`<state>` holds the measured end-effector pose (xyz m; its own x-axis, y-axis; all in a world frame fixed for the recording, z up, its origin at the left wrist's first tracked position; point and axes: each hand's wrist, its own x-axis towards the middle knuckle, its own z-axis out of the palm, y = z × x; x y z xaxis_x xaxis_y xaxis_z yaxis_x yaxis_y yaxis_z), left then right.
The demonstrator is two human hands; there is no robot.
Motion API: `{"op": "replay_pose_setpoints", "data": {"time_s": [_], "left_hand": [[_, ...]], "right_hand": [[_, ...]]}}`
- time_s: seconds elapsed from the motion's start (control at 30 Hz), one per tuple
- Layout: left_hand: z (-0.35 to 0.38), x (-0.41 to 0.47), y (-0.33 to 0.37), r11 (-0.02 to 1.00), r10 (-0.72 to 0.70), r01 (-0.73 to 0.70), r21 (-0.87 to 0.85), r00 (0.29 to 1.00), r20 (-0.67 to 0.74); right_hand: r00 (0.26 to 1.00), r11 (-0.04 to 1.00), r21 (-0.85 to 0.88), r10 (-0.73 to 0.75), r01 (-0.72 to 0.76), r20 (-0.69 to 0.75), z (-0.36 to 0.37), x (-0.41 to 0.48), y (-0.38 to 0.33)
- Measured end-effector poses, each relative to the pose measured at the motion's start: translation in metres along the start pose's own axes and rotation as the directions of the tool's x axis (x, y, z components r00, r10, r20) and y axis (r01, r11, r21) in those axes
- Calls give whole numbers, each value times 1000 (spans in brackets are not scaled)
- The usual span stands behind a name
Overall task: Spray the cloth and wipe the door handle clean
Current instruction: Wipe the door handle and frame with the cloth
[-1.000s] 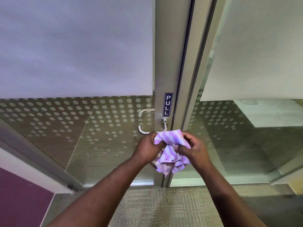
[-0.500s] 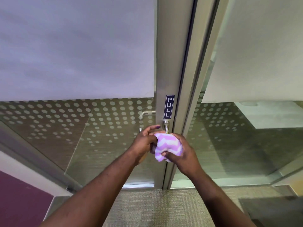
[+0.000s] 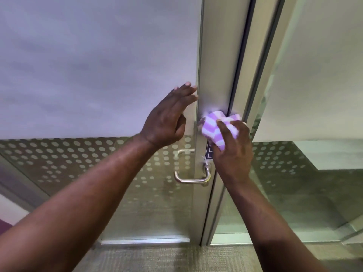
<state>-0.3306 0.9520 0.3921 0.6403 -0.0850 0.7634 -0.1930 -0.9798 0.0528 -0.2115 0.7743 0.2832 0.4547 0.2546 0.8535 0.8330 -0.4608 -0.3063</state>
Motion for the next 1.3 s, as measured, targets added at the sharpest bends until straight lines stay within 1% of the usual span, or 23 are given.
{"op": "replay_pose_setpoints", "data": {"time_s": [0.07, 0.13, 0.2, 0.23, 0.27, 0.3, 0.37, 0.4, 0.47, 0.53, 0.6, 0.67, 0.73, 0.77, 0.83, 0.9, 0.97, 1.0, 1.07, 1.13, 1.2, 1.23, 1.3], "left_hand": [[-2, 17, -13, 995, 92, -94, 37, 995, 50], [-4, 28, -25, 986, 152, -156, 61, 986, 66], [-4, 32, -36, 975, 203, -210, 76, 975, 86], [-4, 33, -39, 971, 219, -227, 77, 970, 101], [-3, 33, -41, 967, 231, -240, 80, 967, 111], [-2, 33, -42, 965, 240, -250, 85, 964, 115], [1, 33, -45, 961, 251, -262, 84, 960, 121], [2, 33, -45, 961, 250, -261, 86, 961, 121], [3, 33, -47, 961, 251, -262, 94, 962, 110], [3, 33, -48, 959, 257, -267, 91, 960, 109], [3, 34, -50, 957, 267, -277, 86, 957, 114], [4, 34, -51, 953, 280, -290, 84, 954, 111], [5, 34, -52, 952, 284, -292, 89, 954, 100], [5, 34, -52, 952, 284, -293, 89, 954, 97], [5, 34, -52, 952, 286, -294, 84, 954, 95], [5, 33, -52, 951, 290, -297, 85, 953, 92], [5, 34, -51, 949, 293, -300, 99, 953, 82], [6, 34, -51, 949, 293, -300, 100, 953, 82], [6, 34, -51, 950, 292, -299, 91, 953, 87], [5, 33, -51, 949, 292, -299, 95, 953, 82], [6, 34, -51, 948, 299, -305, 92, 951, 77], [7, 34, -51, 948, 299, -305, 88, 951, 77], [7, 34, -52, 947, 306, -312, 82, 949, 77]], "right_hand": [[996, 998, -52, -31, 35, 89, 13, -6, 2], [972, 994, -94, -35, 58, 231, 23, -33, 5], [921, 994, -108, 22, 22, 388, 28, -61, 10], [896, 994, -108, 59, -12, 440, 28, -67, 12], [883, 994, -106, 84, -39, 461, 29, -68, 14], [886, 994, -100, 89, -49, 456, 28, -63, 16], [923, 996, -79, 68, -41, 378, 25, -47, 15], [950, 998, -60, 49, -32, 308, 23, -34, 12], [994, 1000, -1, 8, -8, 106, 18, -1, 6], [998, 999, 37, -28, 30, -54, 16, 29, 1], [991, 999, 11, -49, 51, -125, 20, 41, -1], [988, 998, -9, -62, 61, -139, 26, 34, 4], [993, 997, -18, -79, 77, -90, 32, 12, 12], [996, 996, -35, -82, 81, -40, 35, -5, 17], [992, 994, -88, -59, 69, 113, 39, -40, 24], [961, 993, -118, 26, 7, 274, 42, -64, 26], [936, 991, -125, 80, -39, 344, 41, -63, 25], [939, 991, -127, 77, -36, 334, 39, -57, 24], [967, 994, -103, 55, -30, 249, 31, -37, 19], [995, 999, -46, 25, -21, 98, 22, -8, 12], [999, 1000, -1, 17, -17, -27, 18, 17, 6], [998, 1000, 11, 10, -10, -60, 17, 24, 4], [997, 1000, -2, -29, 29, -76, 19, 24, 4]]}}
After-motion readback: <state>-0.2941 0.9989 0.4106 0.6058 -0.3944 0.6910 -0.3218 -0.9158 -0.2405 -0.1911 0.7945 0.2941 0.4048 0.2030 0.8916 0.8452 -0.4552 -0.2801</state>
